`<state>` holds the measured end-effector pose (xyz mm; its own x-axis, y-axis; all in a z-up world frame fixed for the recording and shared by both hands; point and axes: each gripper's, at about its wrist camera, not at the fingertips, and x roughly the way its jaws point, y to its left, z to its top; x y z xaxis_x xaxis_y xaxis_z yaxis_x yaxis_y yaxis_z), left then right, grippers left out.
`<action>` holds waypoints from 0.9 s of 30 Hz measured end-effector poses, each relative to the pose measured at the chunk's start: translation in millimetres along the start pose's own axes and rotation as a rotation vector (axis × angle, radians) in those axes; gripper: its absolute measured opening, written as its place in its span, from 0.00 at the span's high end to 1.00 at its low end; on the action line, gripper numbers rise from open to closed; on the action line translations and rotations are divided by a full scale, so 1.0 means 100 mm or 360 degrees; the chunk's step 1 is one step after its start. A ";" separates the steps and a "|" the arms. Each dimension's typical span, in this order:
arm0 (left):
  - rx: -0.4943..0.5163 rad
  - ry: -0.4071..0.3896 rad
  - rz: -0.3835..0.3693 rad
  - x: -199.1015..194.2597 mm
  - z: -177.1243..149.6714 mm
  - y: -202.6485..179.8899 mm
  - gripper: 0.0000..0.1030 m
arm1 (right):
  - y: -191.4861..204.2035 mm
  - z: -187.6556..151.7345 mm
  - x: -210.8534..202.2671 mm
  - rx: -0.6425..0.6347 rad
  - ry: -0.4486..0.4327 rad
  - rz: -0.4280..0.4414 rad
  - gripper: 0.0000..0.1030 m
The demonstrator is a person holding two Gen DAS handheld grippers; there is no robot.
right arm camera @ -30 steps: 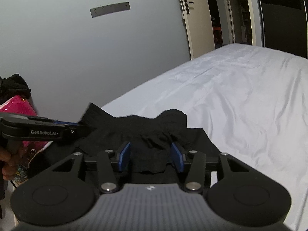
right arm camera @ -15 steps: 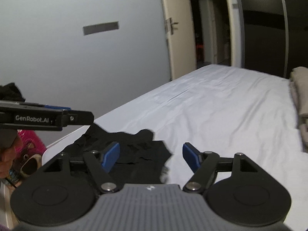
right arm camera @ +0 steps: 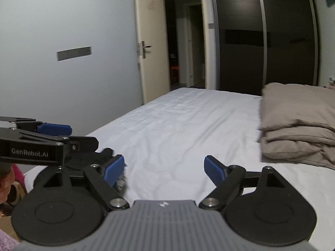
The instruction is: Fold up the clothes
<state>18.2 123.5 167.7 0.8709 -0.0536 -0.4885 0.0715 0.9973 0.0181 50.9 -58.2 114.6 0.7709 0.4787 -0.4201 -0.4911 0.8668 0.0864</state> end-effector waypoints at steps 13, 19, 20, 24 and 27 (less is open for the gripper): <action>-0.0067 0.0024 -0.0079 0.01 -0.46 -0.79 0.24 | -0.43 -0.69 -0.61 0.0098 0.0048 -0.0408 0.11; -0.0121 0.0071 0.0074 0.16 -0.79 -0.83 0.24 | -0.57 -1.03 -0.66 0.0168 0.0047 -0.0526 0.08; -0.0121 0.0088 0.0082 0.21 -0.84 -0.83 0.24 | -0.59 -1.08 -0.67 0.0165 0.0051 -0.0537 0.08; -0.0051 0.0121 0.0114 0.35 -1.01 -0.93 0.24 | -0.62 -1.26 -0.64 0.0139 0.0037 -0.0601 0.07; -0.0003 0.0158 0.0115 0.45 -1.11 -1.01 0.24 | -0.65 -1.38 -0.59 0.0156 0.0048 -0.0626 0.07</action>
<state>-3.4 26.0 46.9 0.8213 0.0239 -0.5700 0.0092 0.9984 0.0551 -19.0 -161.8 9.8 0.8792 0.1049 -0.4647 -0.1190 0.9929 -0.0009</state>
